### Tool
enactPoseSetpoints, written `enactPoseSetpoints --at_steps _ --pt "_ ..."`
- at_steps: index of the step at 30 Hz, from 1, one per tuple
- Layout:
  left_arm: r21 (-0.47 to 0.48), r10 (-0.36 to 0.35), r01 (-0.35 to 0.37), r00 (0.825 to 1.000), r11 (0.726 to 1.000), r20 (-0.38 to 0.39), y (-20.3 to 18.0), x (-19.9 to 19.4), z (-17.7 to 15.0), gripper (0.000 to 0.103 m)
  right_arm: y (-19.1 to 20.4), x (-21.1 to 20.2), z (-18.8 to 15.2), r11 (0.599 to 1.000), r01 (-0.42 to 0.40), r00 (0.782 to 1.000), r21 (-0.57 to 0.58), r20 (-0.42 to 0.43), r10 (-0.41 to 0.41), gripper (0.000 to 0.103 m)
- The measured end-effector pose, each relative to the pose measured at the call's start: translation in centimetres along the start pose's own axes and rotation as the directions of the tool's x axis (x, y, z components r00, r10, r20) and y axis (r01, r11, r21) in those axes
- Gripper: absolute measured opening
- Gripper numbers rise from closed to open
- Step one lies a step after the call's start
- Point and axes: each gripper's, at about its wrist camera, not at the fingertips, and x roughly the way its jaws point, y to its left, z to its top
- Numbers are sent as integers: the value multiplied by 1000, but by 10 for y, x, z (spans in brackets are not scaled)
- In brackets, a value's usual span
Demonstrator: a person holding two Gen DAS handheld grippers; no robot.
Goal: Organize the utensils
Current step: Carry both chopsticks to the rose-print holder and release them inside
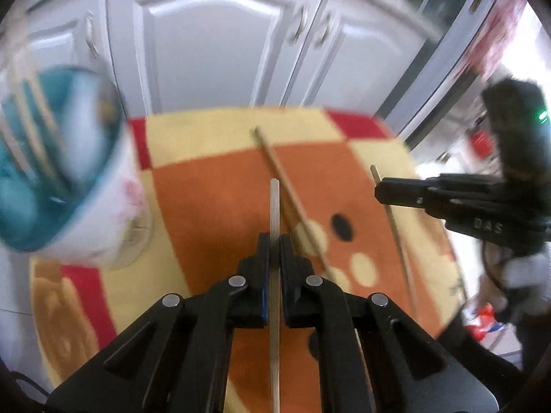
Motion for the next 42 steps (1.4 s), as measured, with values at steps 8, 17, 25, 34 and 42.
enactPoseSetpoints --at_steps 8,17,25,34,42 --pt "-29 -39 46 974 999 223 21 -111 4 4 37 -79 4 995 -74 985 -64 152 83 5" --pt "-119 74 -12 843 993 533 63 -214 53 4 94 -146 47 970 -182 929 -162 295 224 5" --pt "-213 259 -157 722 964 641 102 -204 94 4 156 -173 110 937 -231 872 -260 371 318 5" --pt "-287 369 -235 669 928 645 139 -148 100 4 186 -126 165 944 -183 879 -273 385 282 5" --pt "-273 384 -271 697 923 606 142 -121 74 4 182 -53 184 952 -165 924 -257 296 240 5"
